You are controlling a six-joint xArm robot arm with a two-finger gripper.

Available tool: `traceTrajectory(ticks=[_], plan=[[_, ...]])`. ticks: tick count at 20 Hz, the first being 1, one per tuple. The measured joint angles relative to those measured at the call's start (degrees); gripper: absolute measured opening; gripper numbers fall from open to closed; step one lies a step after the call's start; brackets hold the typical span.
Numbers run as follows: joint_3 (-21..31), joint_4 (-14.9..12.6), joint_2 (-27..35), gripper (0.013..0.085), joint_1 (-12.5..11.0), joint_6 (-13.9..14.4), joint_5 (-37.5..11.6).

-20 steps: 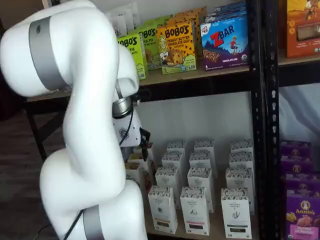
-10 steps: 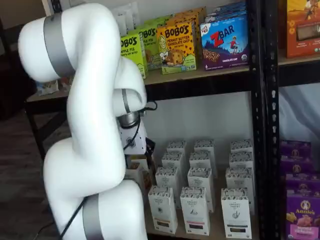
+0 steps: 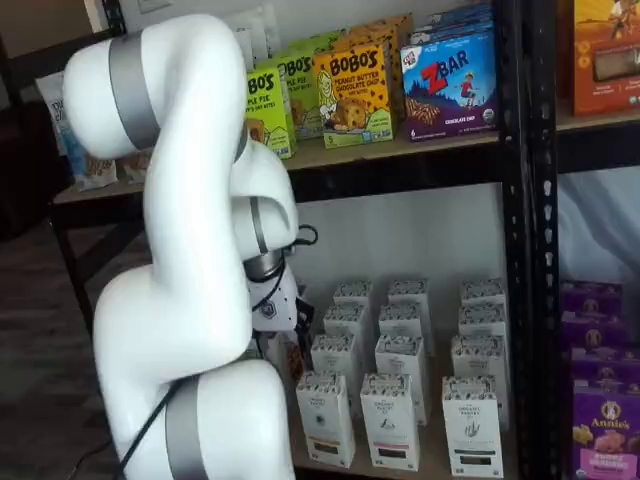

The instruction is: Pick up the white box with a yellow strip in the middle, on the bottom shelf, the fourth box from the left

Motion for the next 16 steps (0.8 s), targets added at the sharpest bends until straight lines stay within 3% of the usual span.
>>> traceTrajectory(ticks=[11, 13, 16], plan=[[-4.3, 2.7, 11.4, 0.085, -0.6, -3.0, -6.9], [-6.7, 1.1, 14.4, 0.085, -0.8, -1.7, -7.2], [-9.2, 1.1, 17.7, 0.085, -1.0, -2.0, -7.9]])
